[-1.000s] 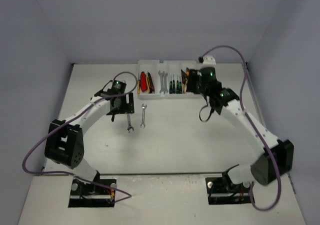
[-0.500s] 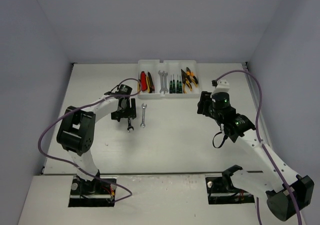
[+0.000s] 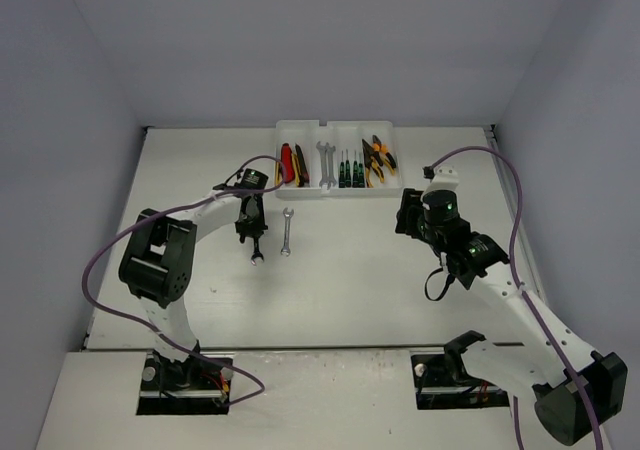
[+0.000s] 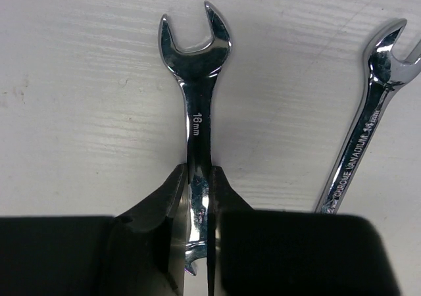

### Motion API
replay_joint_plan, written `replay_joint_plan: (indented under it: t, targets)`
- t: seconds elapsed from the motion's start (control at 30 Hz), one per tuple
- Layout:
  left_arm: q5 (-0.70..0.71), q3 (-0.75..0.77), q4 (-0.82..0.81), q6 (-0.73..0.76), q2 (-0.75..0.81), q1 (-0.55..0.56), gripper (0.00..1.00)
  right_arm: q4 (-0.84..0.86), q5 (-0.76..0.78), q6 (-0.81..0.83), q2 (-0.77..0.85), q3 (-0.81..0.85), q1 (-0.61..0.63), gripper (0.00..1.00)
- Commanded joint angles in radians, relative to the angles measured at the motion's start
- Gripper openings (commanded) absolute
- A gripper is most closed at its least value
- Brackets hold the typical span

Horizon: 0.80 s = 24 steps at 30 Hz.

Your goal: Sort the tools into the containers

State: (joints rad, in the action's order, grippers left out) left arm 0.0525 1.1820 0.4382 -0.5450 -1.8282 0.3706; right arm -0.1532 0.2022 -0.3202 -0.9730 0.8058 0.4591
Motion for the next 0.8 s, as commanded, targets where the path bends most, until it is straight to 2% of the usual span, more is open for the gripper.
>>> replay_joint_plan:
  t: [0.0,0.27,0.47,0.6,0.77]
  targets:
    - [0.02,-0.001,-0.004,-0.016,0.006,0.004,0.0,0.057,0.045,0.003,0.011,-0.001,0.0,0.52]
    - [0.014,-0.001,-0.012,-0.024,0.19,0.023,0.0,0.058,0.063,0.003,0.02,-0.011,0.0,0.52]
    - [-0.028,0.067,-0.019,-0.017,0.284,0.047,0.0,0.06,0.098,-0.008,0.045,-0.022,0.0,0.52]
    - [-0.081,0.156,-0.052,-0.014,0.266,0.065,0.0,0.06,0.129,-0.017,0.067,-0.029,-0.001,0.52]
    - [-0.144,0.279,-0.156,-0.016,0.166,0.091,0.0,0.063,0.143,-0.025,0.082,-0.038,-0.002,0.52]
